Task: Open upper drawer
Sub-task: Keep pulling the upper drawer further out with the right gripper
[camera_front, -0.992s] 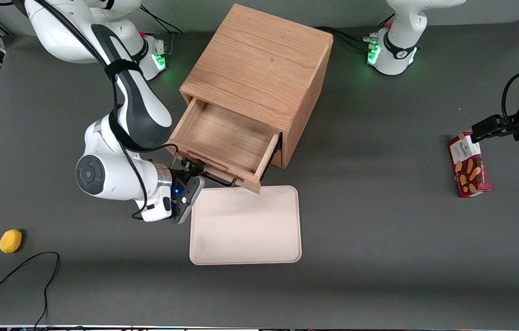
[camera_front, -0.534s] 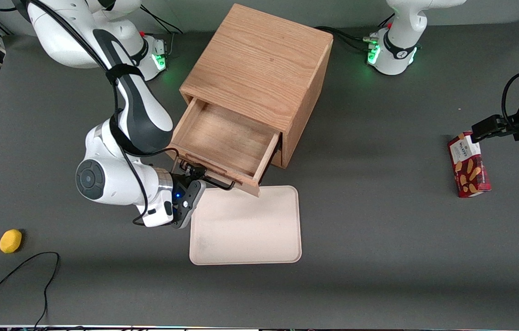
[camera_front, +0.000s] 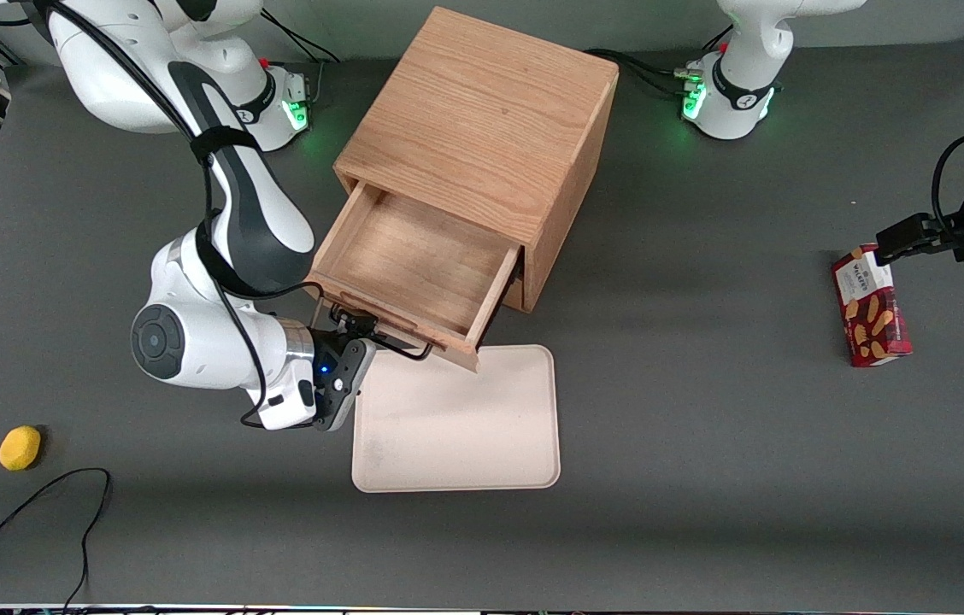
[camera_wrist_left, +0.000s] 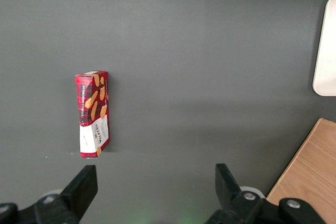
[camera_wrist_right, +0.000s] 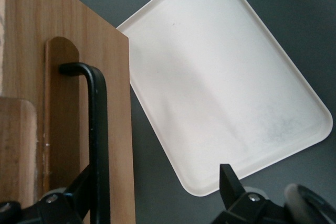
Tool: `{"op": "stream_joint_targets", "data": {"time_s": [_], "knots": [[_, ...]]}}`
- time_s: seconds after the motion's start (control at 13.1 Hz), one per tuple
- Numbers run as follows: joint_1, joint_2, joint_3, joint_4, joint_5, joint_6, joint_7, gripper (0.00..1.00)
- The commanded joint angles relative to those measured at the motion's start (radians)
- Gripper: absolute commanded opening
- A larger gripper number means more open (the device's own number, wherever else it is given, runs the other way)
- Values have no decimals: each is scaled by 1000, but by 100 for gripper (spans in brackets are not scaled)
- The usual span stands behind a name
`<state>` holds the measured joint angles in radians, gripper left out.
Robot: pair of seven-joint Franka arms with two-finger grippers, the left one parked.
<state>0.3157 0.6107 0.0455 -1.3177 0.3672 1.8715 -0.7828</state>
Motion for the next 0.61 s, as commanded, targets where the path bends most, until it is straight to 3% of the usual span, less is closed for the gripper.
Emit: {"op": "stream_joint_targets", "data": {"time_s": [0.0,0.53], "knots": [[-18,27,5,51,-4,-17,-38,100],[-35,49,10,81,1,-17,-58,100]]}}
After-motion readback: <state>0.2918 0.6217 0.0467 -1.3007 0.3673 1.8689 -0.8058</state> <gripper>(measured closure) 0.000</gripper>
